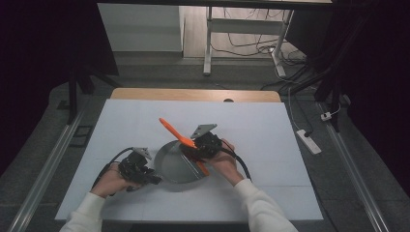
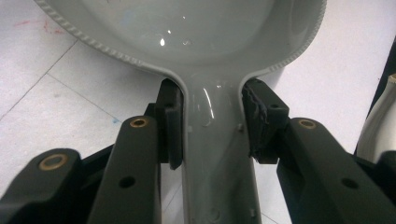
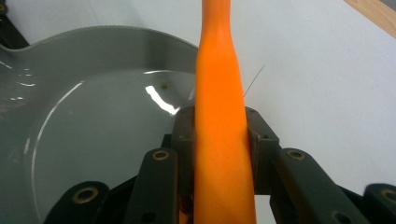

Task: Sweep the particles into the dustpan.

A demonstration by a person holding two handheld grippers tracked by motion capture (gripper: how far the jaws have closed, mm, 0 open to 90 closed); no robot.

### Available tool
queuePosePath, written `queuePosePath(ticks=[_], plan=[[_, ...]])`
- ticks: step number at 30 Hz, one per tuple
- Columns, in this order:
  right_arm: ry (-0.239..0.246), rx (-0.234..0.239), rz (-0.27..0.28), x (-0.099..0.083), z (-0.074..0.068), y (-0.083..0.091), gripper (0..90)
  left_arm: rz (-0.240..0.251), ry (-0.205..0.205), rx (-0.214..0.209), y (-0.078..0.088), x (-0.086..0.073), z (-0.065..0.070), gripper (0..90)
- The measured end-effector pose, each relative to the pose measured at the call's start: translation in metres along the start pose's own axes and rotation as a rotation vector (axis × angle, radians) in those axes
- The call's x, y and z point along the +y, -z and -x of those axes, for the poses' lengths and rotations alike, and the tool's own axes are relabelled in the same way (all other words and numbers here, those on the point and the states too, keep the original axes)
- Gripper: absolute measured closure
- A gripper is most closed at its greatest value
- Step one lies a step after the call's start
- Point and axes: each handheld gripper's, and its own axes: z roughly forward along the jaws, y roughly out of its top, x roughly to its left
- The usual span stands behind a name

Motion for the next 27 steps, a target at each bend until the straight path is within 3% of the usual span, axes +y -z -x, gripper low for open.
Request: queuePosePath(ticks=[5,9,18,27], plan=[[0.032,0.033,0.010,0.004,-0.008,0.000,70.0,-0.001,0.000,-0.001,0.000,0.000,0.000,61.8],[0.017,0.058,0.046,0.007,-0.008,0.003,69.9,0.000,0.001,-0.002,-0.001,0.000,0.000,61.8],[-0.062,-0.024,0.116,0.002,0.014,0.025,69.9,0.000,0.000,-0.003,-0.001,0.000,0.000,61.7],[-0.135,-0.092,0.092,-0.013,0.036,0.027,69.9,-0.001,0.001,-0.003,-0.001,0.000,0.000,61.7]])
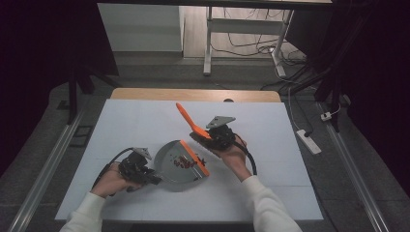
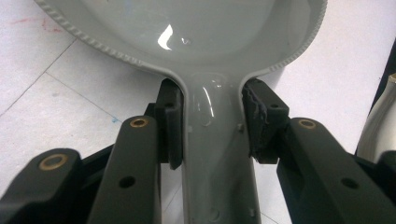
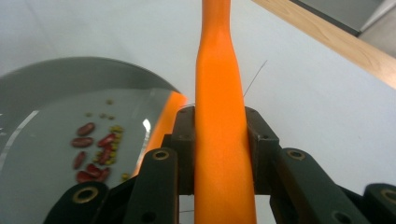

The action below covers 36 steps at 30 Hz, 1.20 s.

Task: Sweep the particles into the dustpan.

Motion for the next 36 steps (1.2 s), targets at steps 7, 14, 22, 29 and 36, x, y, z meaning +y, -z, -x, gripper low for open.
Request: queuePosePath(ticks=[7,14,22,29,36], plan=[[-0.025,-0.009,-0.045,-0.008,0.006,-0.007,69.9,0.000,0.000,-0.001,0.000,0.000,0.000,61.8],[-0.021,-0.005,-0.067,-0.011,0.001,-0.012,69.9,0.000,-0.002,-0.001,0.000,0.000,0.000,61.7],[0.006,0.008,-0.081,-0.011,-0.007,-0.015,70.0,0.000,-0.002,0.000,0.000,0.000,0.000,61.8],[0.007,0.038,-0.078,-0.011,-0.017,-0.015,69.9,-0.001,-0.001,-0.001,0.000,0.000,0.000,61.8],[0.041,0.054,-0.075,-0.009,-0.033,-0.015,69.9,-0.002,-0.002,0.000,0.000,0.000,0.000,61.7]])
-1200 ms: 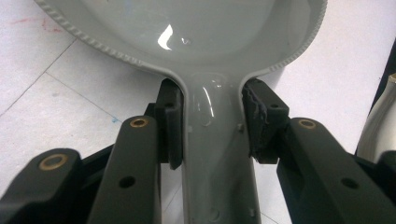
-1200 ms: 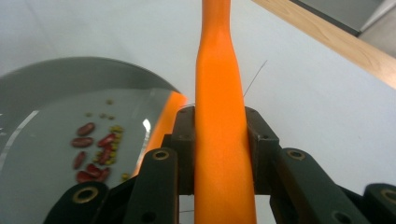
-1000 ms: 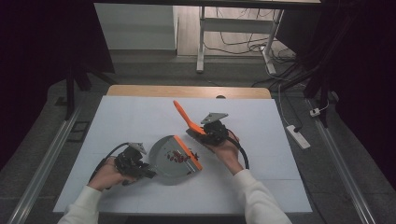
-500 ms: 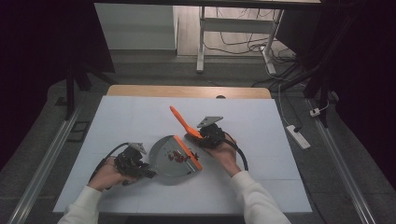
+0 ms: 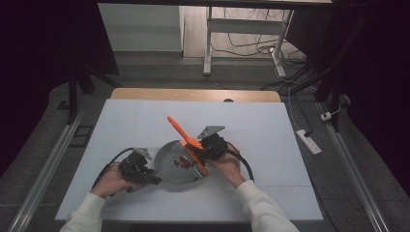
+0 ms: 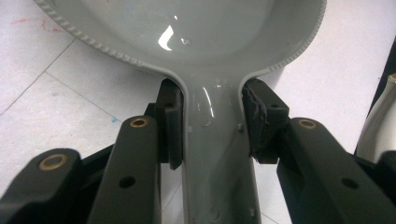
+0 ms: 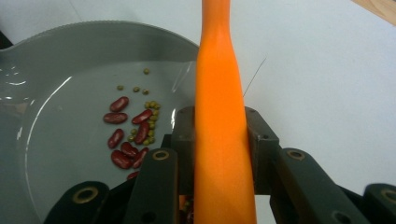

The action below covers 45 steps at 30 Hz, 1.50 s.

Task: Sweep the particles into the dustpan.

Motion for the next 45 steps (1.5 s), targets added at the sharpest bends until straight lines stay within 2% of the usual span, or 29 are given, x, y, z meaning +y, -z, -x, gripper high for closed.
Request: queuePosePath(ticks=[10,14,15,17,21,32,45], plan=[[0.001,0.029,0.022,0.002,-0.006,0.000,69.9,-0.002,0.001,0.001,-0.001,0.000,0.000,61.8],[-0.019,0.083,0.043,0.005,-0.011,0.000,70.0,-0.001,0.000,0.003,-0.001,0.000,0.000,61.8],[-0.007,0.107,0.051,0.008,-0.016,0.000,69.9,-0.001,0.000,0.004,-0.001,0.000,0.000,61.7],[0.010,0.109,0.059,0.009,-0.018,0.001,69.9,-0.001,0.000,0.004,-0.001,0.000,0.000,61.7],[0.027,0.097,0.079,0.012,-0.021,0.004,69.9,0.000,0.000,0.004,-0.001,0.000,0.001,61.7],[-0.025,0.033,0.108,0.008,0.001,0.019,69.9,0.002,-0.003,0.008,-0.001,0.000,0.001,61.7],[-0.048,-0.063,0.050,-0.008,0.018,0.024,69.9,-0.001,-0.006,0.011,-0.001,0.000,0.002,61.7]])
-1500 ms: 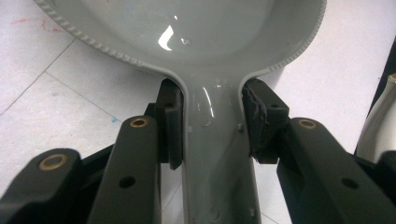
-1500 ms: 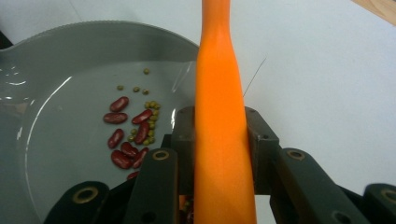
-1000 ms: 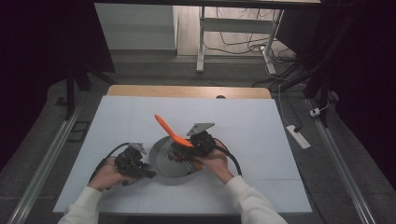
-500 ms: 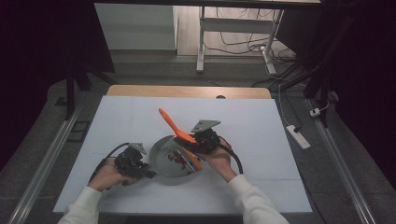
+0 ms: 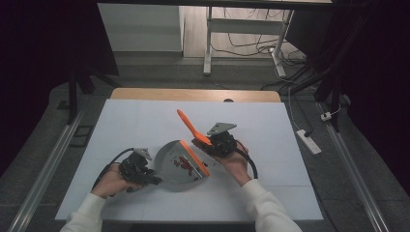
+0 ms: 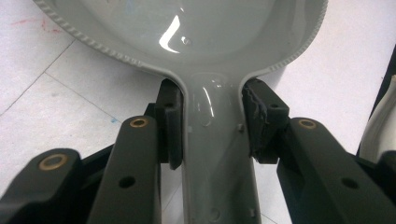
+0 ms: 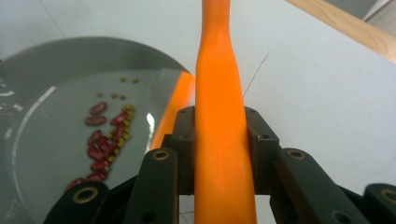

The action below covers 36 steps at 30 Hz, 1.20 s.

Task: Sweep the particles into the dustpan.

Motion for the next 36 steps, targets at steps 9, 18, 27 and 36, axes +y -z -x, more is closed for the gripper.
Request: queuePosePath(ticks=[9,18,27,36], plan=[[-0.045,-0.031,-0.032,-0.019,0.008,0.002,69.9,0.000,0.000,0.000,0.000,0.000,0.000,61.7],[-0.036,-0.009,-0.024,-0.021,-0.006,0.002,69.9,-0.001,0.000,0.001,0.000,0.000,0.001,61.7],[-0.050,0.048,0.000,-0.018,-0.020,-0.002,69.9,-0.006,-0.001,0.000,-0.001,0.000,0.000,61.7],[-0.051,0.153,0.067,-0.004,-0.039,-0.001,70.0,-0.006,0.000,-0.003,-0.001,0.000,0.000,61.7]])
